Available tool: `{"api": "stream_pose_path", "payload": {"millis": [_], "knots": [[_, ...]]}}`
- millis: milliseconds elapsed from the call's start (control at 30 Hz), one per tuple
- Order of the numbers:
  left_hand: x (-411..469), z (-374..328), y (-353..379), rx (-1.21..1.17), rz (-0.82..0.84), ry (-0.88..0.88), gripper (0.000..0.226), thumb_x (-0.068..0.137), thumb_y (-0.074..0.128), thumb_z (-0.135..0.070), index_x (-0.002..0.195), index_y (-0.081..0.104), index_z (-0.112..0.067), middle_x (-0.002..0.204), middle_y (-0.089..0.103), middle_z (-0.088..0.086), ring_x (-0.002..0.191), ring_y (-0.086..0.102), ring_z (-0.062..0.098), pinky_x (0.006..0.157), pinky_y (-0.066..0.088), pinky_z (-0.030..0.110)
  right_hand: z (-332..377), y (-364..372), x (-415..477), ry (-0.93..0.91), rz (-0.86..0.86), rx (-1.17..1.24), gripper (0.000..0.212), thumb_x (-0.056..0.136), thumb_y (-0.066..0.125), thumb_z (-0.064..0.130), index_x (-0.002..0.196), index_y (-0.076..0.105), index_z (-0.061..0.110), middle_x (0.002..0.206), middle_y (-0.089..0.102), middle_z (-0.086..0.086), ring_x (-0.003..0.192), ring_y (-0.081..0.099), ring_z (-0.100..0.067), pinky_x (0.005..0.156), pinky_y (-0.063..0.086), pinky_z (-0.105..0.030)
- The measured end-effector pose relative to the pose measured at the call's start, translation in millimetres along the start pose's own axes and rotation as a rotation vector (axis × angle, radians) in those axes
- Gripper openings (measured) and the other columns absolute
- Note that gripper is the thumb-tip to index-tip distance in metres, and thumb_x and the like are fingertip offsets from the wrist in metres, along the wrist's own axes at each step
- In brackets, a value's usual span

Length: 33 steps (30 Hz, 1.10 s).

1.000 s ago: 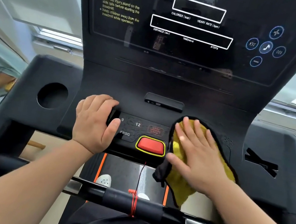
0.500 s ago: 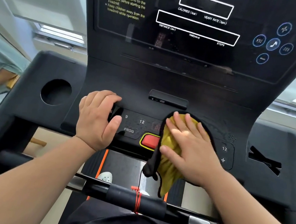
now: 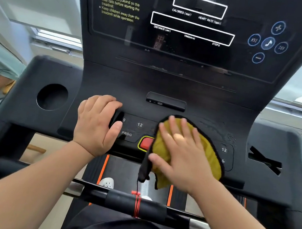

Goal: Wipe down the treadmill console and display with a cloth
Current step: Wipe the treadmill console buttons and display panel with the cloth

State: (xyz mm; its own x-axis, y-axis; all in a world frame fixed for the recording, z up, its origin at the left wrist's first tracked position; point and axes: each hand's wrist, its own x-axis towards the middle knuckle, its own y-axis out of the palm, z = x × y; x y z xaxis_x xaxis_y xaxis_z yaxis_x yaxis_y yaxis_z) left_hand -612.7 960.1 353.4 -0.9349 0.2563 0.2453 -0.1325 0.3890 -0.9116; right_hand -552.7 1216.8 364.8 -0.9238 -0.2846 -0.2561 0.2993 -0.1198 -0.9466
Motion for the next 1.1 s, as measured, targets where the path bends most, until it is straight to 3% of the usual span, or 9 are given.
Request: {"api": "stream_pose_path", "payload": {"millis": [167,300,400,500,667,767,867,1000,1100], "knots": [[-0.7,-4.0,0.3,0.097,0.028,0.063,0.055,0.090,0.037,-0.044,0.116,0.067,-0.006,0.123,0.063,0.014,0.113,0.052,0.038,0.094,0.035,0.050,-52.1,8.0,-38.9,0.360,-0.074,-0.030,0.099,0.084,-0.013,0.086,0.165,-0.008,0.028,0.170,-0.022,-0.006,0.156,-0.025,-0.031,0.127,-0.010,-0.051],[5.4,-15.2,-0.8,0.086,0.049,-0.049,0.056,0.090,0.037,-0.047,0.122,0.062,-0.008,0.129,0.059,0.013,0.119,0.048,0.038,0.096,0.033,0.050,-68.0,3.2,-19.7,0.562,-0.153,0.000,0.100,0.088,-0.004,0.085,0.163,-0.013,0.020,0.170,-0.023,-0.015,0.156,-0.020,-0.037,0.127,-0.006,-0.058],[15.5,-31.2,1.9,0.057,0.030,-0.078,0.058,0.091,0.035,-0.048,0.127,0.059,-0.009,0.134,0.056,0.013,0.123,0.047,0.038,0.098,0.034,0.051,-67.7,-7.7,14.3,0.502,-0.220,0.008,0.098,0.092,0.007,0.080,0.162,-0.014,0.015,0.167,-0.027,-0.019,0.154,-0.024,-0.041,0.125,-0.009,-0.060],[24.1,-42.9,9.1,0.052,0.046,-0.066,0.059,0.092,0.033,-0.049,0.130,0.058,-0.010,0.137,0.054,0.012,0.125,0.046,0.037,0.099,0.035,0.052,-56.4,-10.0,31.2,0.254,-0.175,-0.081,0.091,0.095,0.009,0.076,0.163,-0.010,0.018,0.170,-0.023,-0.013,0.155,-0.024,-0.038,0.124,-0.013,-0.058],[26.5,-44.2,18.5,0.071,0.073,-0.058,0.060,0.093,0.033,-0.050,0.131,0.058,-0.010,0.140,0.054,0.013,0.129,0.045,0.039,0.102,0.035,0.055,-56.7,6.9,-15.6,-0.041,-0.053,-0.127,0.078,0.101,0.006,0.072,0.165,0.004,0.030,0.173,-0.007,0.004,0.159,-0.013,-0.026,0.128,-0.001,-0.055],[26.8,-42.5,20.1,0.054,0.045,-0.071,0.058,0.092,0.034,-0.048,0.129,0.059,-0.010,0.139,0.055,0.013,0.128,0.046,0.039,0.102,0.035,0.055,-78.4,15.7,-48.9,0.016,-0.057,-0.110,0.075,0.101,0.009,0.071,0.165,0.013,0.032,0.174,0.002,0.003,0.160,-0.003,-0.028,0.126,0.005,-0.057],[26.4,-42.1,21.7,0.045,0.032,-0.068,0.058,0.092,0.034,-0.047,0.127,0.060,-0.009,0.138,0.055,0.013,0.126,0.046,0.038,0.099,0.035,0.054,-98.6,9.1,-41.6,0.169,-0.072,-0.135,0.083,0.097,0.007,0.077,0.165,0.003,0.030,0.174,-0.008,-0.004,0.159,-0.011,-0.032,0.127,0.004,-0.061],[27.6,-43.3,22.2,0.052,0.037,-0.068,0.057,0.092,0.034,-0.047,0.126,0.060,-0.009,0.137,0.056,0.013,0.125,0.046,0.037,0.100,0.034,0.054,-100.2,-9.7,1.4,0.285,-0.150,-0.134,0.102,0.085,0.011,0.089,0.163,-0.014,0.026,0.169,-0.028,-0.010,0.152,-0.031,-0.038,0.124,-0.012,-0.060],[28.7,-44.3,22.2,0.061,0.048,-0.074,0.058,0.092,0.034,-0.047,0.127,0.060,-0.009,0.138,0.055,0.013,0.126,0.047,0.037,0.101,0.034,0.053,-91.2,-14.7,24.2,0.291,-0.192,-0.124,0.110,0.082,0.017,0.093,0.161,-0.019,0.024,0.166,-0.034,-0.014,0.148,-0.037,-0.040,0.120,-0.020,-0.061]]}}
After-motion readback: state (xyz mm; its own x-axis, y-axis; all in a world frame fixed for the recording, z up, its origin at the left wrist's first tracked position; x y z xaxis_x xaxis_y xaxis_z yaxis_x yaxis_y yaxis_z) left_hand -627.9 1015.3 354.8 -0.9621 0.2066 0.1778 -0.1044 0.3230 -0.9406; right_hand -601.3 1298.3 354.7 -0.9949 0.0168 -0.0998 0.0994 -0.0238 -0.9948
